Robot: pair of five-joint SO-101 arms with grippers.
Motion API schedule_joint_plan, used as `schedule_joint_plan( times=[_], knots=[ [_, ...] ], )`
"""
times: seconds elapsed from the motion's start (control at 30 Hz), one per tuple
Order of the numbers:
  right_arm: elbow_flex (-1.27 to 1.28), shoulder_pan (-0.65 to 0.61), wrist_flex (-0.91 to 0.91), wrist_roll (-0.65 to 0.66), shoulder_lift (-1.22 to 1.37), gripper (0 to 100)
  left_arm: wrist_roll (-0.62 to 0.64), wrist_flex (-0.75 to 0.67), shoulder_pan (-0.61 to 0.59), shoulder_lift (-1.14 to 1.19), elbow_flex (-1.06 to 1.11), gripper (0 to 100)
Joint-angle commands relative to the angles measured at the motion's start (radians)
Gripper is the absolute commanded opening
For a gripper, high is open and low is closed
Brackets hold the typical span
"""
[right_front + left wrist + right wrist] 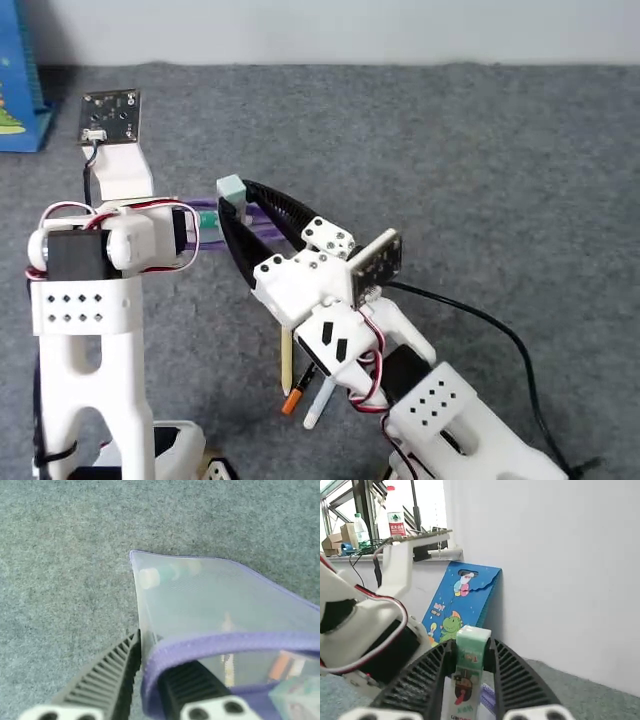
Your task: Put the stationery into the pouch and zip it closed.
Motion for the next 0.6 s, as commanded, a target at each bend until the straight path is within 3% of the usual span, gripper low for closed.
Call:
schedule_joint_plan(
  times=[0.0,0.27,0.43,0.57],
  knots=[
    [-0.021,0.002,-0.082,0.011,0.068,0.7,-0.006,-0.018,-0.005,0.003,-0.004,1],
    [-0.023,0.036,-0.211,0.015,0.176,0.9,-0.006,-0.025,-0.005,0.003,0.018,1],
    [-0.023,0.021,-0.11,0.161,0.127,1.0,-0.006,-0.025,-0.005,0.003,0.018,1],
    [-0.028,0.021,0.024,0.167,0.045,7.8,-0.006,-0.025,-0.005,0.003,0.018,1]
  ],
)
